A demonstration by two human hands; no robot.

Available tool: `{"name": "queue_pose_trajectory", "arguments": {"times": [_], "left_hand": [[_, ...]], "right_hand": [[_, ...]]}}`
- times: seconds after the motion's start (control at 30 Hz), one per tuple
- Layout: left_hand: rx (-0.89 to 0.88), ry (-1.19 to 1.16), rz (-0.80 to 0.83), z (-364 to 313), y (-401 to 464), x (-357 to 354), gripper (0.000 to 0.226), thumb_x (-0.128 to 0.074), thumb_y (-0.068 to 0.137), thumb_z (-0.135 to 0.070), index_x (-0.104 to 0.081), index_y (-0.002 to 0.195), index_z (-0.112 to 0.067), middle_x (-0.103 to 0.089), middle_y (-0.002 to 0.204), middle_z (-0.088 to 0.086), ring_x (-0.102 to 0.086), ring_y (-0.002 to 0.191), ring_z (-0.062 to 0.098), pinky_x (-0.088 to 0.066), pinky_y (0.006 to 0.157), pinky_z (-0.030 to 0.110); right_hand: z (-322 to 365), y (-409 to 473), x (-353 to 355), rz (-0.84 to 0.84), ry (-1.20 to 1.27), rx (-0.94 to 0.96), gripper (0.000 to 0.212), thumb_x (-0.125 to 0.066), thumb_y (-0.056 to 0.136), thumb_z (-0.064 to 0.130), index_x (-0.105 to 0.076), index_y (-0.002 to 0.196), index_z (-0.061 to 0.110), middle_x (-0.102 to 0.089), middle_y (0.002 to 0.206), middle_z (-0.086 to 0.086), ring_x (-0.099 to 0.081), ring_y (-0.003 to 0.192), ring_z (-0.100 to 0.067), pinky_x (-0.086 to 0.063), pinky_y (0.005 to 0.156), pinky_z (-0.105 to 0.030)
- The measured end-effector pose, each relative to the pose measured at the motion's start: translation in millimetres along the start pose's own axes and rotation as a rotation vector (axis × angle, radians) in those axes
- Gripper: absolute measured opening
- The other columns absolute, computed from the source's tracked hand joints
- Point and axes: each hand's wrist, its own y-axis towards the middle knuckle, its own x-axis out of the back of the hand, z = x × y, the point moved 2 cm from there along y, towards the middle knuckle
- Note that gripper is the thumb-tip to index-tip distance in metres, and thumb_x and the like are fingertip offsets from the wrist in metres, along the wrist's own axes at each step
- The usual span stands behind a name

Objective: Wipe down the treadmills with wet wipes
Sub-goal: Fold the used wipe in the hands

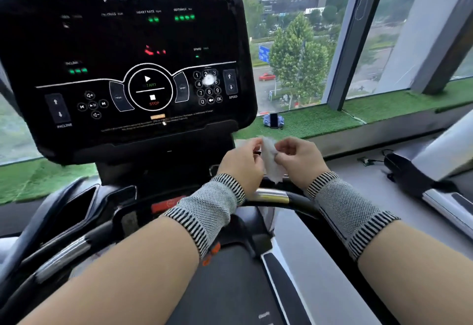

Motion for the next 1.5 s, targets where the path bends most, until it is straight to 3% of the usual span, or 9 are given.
{"name": "queue_pose_trajectory", "arguments": {"times": [0.17,0.33,0.63,0.77,0.93,1.13,1.27,1.37,1.5], "left_hand": [[-0.035,-0.119,0.106,-7,-69,-6,0.046,-0.048,0.093,-0.014,-0.046,0.139,-0.017,-0.064,0.121,0.003,-0.063,0.105,0.019,-0.05,0.095,0.035],[-0.061,-0.105,0.19,-13,-136,-18,0.036,-0.057,0.092,-0.023,-0.056,0.128,-0.021,-0.067,0.106,-0.001,-0.063,0.099,0.017,-0.05,0.09,0.03],[-0.147,-0.017,0.27,-50,-199,-52,0.012,-0.064,0.085,-0.027,-0.052,0.087,-0.026,-0.055,0.077,-0.012,-0.055,0.079,0.012,-0.046,0.075,0.027],[-0.161,0.011,0.319,-72,-233,-80,0.013,-0.062,0.087,-0.028,-0.05,0.085,-0.023,-0.058,0.08,-0.006,-0.054,0.078,0.013,-0.041,0.07,0.025],[-0.148,0.026,0.391,-104,-297,-130,0.014,-0.063,0.085,-0.025,-0.049,0.084,-0.025,-0.06,0.081,-0.005,-0.058,0.081,0.018,-0.047,0.076,0.03],[-0.13,0.036,0.585,-153,-400,-199,0.017,-0.062,0.088,-0.022,-0.063,0.104,-0.02,-0.066,0.095,-0.002,-0.062,0.091,0.017,-0.05,0.085,0.031],[-0.132,0.062,0.665,-184,-451,-231,0.02,-0.059,0.09,-0.024,-0.064,0.108,-0.019,-0.062,0.09,-0.004,-0.059,0.086,0.015,-0.048,0.08,0.026],[-0.148,0.061,0.756,-197,-483,-249,0.018,-0.059,0.089,-0.028,-0.063,0.104,-0.021,-0.067,0.091,-0.002,-0.06,0.081,0.014,-0.046,0.071,0.023],[-0.161,-0.012,0.87,-205,-517,-277,0.01,-0.061,0.089,-0.025,-0.057,0.097,-0.021,-0.061,0.079,-0.011,-0.059,0.072,0.007,-0.049,0.065,0.021]], "right_hand": [[3,-85,3,-0.083,0.083,-0.105,0.019,-0.063,0.08,0.0,-0.062,0.073,0.018,-0.058,0.064,0.006,-0.05,0.058,-0.005,-0.041,0.053,-0.011],[-8,-173,1,-0.113,0.142,-0.211,0.016,-0.066,0.079,0.006,-0.063,0.066,0.015,-0.06,0.064,-0.002,-0.052,0.064,-0.016,-0.047,0.063,-0.031],[-38,-265,42,-0.266,0.003,-0.301,0.013,-0.063,0.078,0.004,-0.066,0.073,0.016,-0.067,0.074,-0.003,-0.061,0.071,-0.017,-0.053,0.071,-0.03],[-59,-308,66,-0.321,-0.021,-0.347,0.015,-0.064,0.077,0.004,-0.066,0.073,0.018,-0.064,0.068,0.004,-0.057,0.063,-0.01,-0.048,0.063,-0.022],[-106,-384,106,-0.328,-0.065,-0.472,0.003,-0.071,0.078,0.017,-0.068,0.077,0.017,-0.067,0.074,0.001,-0.061,0.069,-0.013,-0.052,0.069,-0.027],[-158,-498,155,-0.315,-0.034,-0.648,0.008,-0.071,0.08,0.023,-0.066,0.076,0.017,-0.068,0.076,0.001,-0.065,0.072,-0.016,-0.056,0.072,-0.031],[-180,-558,182,-0.349,0.07,-0.749,0.006,-0.069,0.081,0.02,-0.066,0.082,0.014,-0.069,0.078,-0.004,-0.067,0.074,-0.022,-0.058,0.074,-0.039],[-185,-594,193,-0.388,0.165,-0.81,0.005,-0.066,0.084,0.014,-0.066,0.089,0.011,-0.069,0.085,-0.007,-0.068,0.078,-0.022,-0.06,0.071,-0.035],[-198,-638,200,-0.545,0.228,-0.891,0.009,-0.066,0.082,0.011,-0.061,0.08,0.018,-0.068,0.081,-0.002,-0.068,0.076,-0.02,-0.059,0.075,-0.039]]}}
